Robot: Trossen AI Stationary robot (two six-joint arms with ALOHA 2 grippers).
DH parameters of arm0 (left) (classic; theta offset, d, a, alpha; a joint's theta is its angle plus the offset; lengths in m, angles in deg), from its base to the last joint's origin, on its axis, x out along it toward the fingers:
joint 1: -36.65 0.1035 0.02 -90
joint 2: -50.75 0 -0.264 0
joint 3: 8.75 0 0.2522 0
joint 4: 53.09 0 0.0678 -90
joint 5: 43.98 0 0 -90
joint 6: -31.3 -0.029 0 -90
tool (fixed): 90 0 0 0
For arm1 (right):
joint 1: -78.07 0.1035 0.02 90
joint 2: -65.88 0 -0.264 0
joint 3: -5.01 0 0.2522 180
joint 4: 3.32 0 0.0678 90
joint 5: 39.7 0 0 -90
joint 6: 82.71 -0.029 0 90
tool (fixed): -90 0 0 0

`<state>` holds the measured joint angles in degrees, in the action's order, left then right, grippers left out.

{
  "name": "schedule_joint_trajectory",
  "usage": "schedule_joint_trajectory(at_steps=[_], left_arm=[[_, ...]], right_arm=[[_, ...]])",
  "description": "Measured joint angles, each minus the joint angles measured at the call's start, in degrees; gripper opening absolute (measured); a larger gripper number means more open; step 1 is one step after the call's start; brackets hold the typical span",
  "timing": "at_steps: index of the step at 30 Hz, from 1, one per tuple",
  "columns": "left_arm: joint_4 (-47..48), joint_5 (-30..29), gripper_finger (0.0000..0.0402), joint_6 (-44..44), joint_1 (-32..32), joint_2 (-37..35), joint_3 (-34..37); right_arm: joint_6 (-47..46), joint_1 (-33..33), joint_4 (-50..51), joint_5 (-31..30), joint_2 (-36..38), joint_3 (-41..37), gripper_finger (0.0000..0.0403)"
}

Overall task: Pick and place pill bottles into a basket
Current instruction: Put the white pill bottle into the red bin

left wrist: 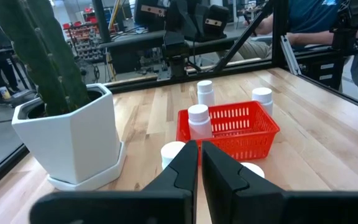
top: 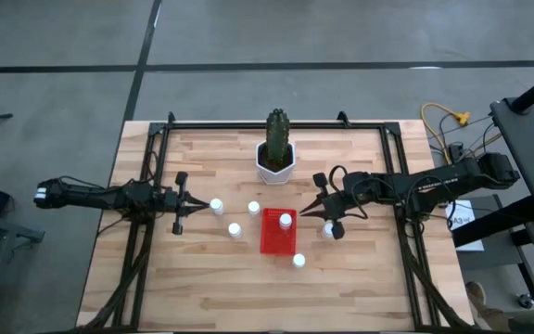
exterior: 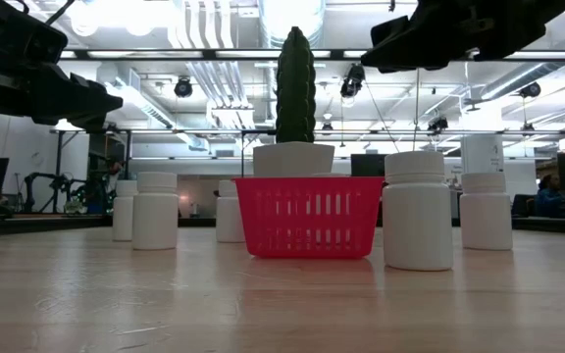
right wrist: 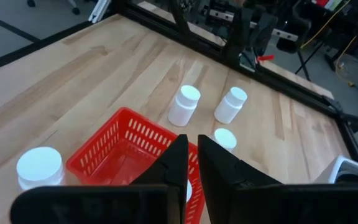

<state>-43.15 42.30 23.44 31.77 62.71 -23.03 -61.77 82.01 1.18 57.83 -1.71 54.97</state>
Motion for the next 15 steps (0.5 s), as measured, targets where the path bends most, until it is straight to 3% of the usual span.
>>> schedule_joint_trajectory(at_steps=[15], left_arm=[[0.0, 0.0, 0.0003, 0.0, 0.0, -0.1, 0.0]], right_arm=[[0.4, -0.6, -0.5, 0.0, 8.0, 0.0, 0.0027]])
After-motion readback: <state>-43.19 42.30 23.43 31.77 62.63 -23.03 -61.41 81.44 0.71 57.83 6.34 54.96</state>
